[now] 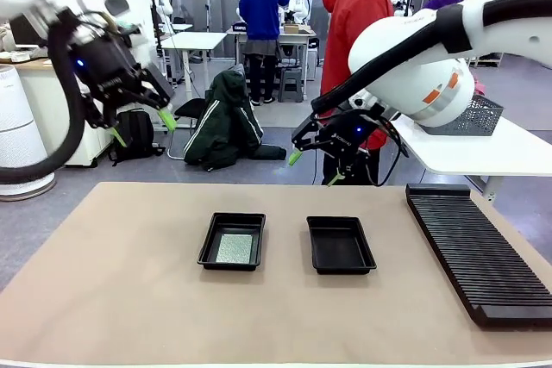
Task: Inspect and transfer BCBs to ESD trays.
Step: Pick up the ESD tray and place it on the left side of the table.
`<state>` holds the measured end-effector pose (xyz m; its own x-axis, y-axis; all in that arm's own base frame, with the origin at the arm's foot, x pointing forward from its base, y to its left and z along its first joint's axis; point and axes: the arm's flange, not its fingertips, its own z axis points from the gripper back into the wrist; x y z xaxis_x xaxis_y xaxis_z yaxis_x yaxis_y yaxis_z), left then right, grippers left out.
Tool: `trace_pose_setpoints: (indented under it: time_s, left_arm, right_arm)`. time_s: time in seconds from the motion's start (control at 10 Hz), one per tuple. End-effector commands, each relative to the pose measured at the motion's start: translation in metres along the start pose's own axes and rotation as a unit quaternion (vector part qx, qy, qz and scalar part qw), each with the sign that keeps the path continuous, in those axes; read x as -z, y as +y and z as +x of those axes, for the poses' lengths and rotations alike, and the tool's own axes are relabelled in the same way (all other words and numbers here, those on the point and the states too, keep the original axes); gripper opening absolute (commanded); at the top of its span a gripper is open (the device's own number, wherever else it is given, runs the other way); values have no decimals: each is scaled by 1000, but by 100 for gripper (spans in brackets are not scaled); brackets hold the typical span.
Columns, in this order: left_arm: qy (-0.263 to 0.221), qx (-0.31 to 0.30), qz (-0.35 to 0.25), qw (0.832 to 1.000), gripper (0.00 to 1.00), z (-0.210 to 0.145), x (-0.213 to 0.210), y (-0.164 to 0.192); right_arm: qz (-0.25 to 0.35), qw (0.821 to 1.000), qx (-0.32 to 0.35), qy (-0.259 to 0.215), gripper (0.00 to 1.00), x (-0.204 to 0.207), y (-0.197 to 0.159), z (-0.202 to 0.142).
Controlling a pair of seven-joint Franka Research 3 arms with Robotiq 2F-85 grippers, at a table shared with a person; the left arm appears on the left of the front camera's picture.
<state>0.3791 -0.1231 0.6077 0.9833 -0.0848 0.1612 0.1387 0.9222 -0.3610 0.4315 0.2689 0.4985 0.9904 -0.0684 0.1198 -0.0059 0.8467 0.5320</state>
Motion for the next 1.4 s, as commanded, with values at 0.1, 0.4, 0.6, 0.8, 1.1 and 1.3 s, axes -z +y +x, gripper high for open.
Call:
trace_pose_setpoints:
  time_s: [0.1, 0.4, 0.6, 0.8, 1.1, 1.3]
  left_arm:
    - [0, -4, 30, 1000, 100, 11, 47, -10]
    - [17, 0, 56, 998, 100, 31, 97, -13]
    - [6, 3, 73, 997, 100, 43, 126, -12]
    - [2, 4, 71, 997, 100, 56, 153, -11]
    - [-3, 3, 84, 996, 100, 67, 184, -12]
    - [0, -5, 90, 996, 100, 70, 204, -10]
  right_arm:
    - [37, 999, -7, 7, 100, -15, -10, -9]
    - [50, 999, 1, 0, 100, -24, -5, -16]
    - [64, 998, 9, 0, 100, -26, -4, -22]
    - [67, 998, 17, 3, 100, -29, -6, -26]
    - [70, 997, 35, 7, 100, -39, -19, -30]
    - [74, 996, 43, 10, 100, -42, -32, -28]
